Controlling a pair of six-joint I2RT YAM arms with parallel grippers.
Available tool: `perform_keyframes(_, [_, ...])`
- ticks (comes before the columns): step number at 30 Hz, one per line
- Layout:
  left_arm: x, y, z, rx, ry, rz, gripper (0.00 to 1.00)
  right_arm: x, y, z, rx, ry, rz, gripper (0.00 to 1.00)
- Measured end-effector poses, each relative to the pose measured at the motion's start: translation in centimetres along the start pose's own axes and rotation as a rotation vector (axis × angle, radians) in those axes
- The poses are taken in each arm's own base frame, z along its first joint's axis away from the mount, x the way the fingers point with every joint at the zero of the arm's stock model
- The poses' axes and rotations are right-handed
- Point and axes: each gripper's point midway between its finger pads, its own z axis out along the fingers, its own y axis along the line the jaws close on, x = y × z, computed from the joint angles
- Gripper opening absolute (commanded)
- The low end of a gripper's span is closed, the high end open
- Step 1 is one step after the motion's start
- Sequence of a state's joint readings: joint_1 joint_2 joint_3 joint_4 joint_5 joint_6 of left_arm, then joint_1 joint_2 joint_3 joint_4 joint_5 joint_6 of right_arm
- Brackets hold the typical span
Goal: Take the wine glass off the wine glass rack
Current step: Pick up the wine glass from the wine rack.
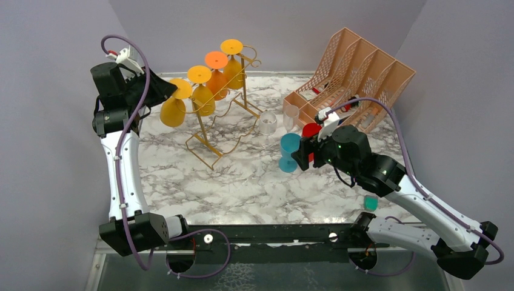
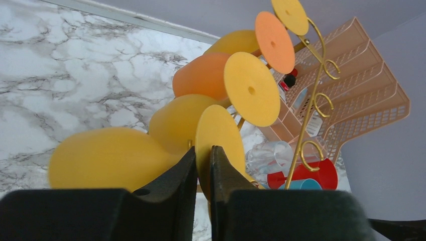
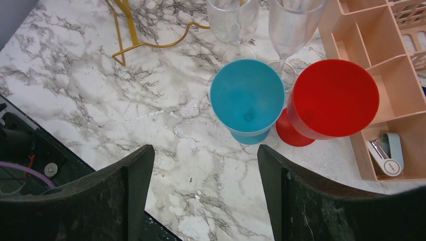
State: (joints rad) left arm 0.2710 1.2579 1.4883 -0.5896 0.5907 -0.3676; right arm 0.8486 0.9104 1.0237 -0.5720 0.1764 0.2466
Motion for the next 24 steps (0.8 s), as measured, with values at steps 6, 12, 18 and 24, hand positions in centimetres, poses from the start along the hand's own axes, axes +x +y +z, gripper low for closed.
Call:
perform_keyframes(6, [-1.2, -1.0, -0.5, 0.024, -0.039, 0.009, 0.00, 0.0, 0.3, 0.4, -0.011, 0.013, 0.001, 0.77])
perform_keyframes(12, [-1.2, -1.2, -0.5, 0.029, -0.042, -0.018, 0.00, 0.1, 0.7, 0.4, -0.025, 0.020, 0.014, 0.77])
perform_keyframes(18, [-1.3, -1.3, -0.4, 0.031, -0.044, -0.053, 0.00, 0.1, 0.7, 0.4, -0.028, 0.021, 0.017, 0.77])
perform_keyframes(24, [-1.4, -1.3, 0.0, 0.041, -0.058, -0.107, 0.00, 0.1, 0.7, 0.4, -0.028, 0.021, 0.022, 0.77])
